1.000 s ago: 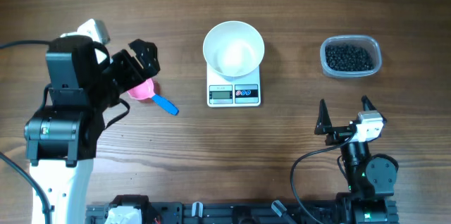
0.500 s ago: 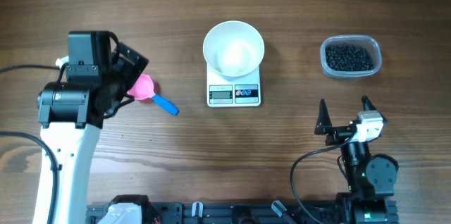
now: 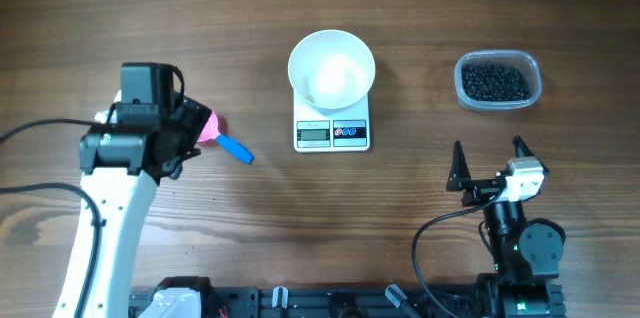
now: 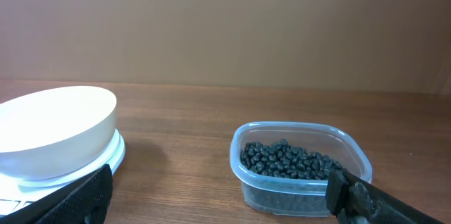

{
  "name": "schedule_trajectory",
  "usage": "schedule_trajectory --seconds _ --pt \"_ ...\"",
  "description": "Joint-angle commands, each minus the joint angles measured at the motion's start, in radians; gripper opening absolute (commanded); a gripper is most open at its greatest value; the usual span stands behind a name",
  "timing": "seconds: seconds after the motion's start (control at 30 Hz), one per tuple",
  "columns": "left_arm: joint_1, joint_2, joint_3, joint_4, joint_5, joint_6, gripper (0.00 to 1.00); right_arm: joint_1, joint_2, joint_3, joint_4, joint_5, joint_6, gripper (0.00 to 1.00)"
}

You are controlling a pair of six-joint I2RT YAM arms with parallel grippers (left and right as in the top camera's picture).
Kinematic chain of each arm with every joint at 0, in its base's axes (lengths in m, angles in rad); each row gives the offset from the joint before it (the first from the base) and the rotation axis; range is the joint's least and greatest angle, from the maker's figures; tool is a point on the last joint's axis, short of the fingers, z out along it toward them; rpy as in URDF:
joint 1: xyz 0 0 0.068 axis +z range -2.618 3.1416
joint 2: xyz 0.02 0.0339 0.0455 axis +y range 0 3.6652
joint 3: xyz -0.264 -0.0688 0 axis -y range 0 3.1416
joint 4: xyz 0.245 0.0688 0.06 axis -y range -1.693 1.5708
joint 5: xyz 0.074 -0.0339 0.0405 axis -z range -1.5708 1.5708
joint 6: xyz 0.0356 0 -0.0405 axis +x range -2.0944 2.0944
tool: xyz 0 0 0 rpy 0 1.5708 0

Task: Scoop item into bowl and weigh 150g on scale
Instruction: 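Lower the left gripper onto the pink scoop's rim, then close the left gripper on the scoop rim and lift it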

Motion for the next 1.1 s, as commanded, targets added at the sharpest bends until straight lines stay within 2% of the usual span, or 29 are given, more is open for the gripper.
schedule_trajectory --seconds 0.0,0.07,0.63,0.77,0.93,1.0,1.07 --pt "0.007 0.007 -0.058 0.018 -0.085 -0.09 0.82 0.002 -0.001 -0.001 0.002 0.006 -0.013 1.0" --pt "0.006 0.023 -0.083 0.035 -0.124 -0.141 0.83 0.002 -0.001 -0.001 0.002 0.006 -0.013 1.0" --pt "0.007 0.438 -0.116 0.298 -0.123 -0.171 0.82 0.002 -0.001 -0.001 0.002 0.006 -0.014 1.0" --pt "0.007 0.479 -0.116 0.354 -0.124 -0.171 0.77 0.002 -0.001 -0.001 0.002 0.006 -0.013 1.0" --pt "0.007 0.51 -0.116 0.388 -0.154 -0.17 0.75 0.002 -0.001 -0.001 0.002 0.006 -0.014 1.0" --pt "0.007 0.524 -0.116 0.388 -0.157 -0.17 0.71 0.002 -0.001 -0.001 0.002 0.006 -0.013 1.0" --pt "0.007 0.537 -0.116 0.388 -0.157 -0.17 0.61 0.002 -0.001 -0.001 0.002 0.006 -0.013 1.0"
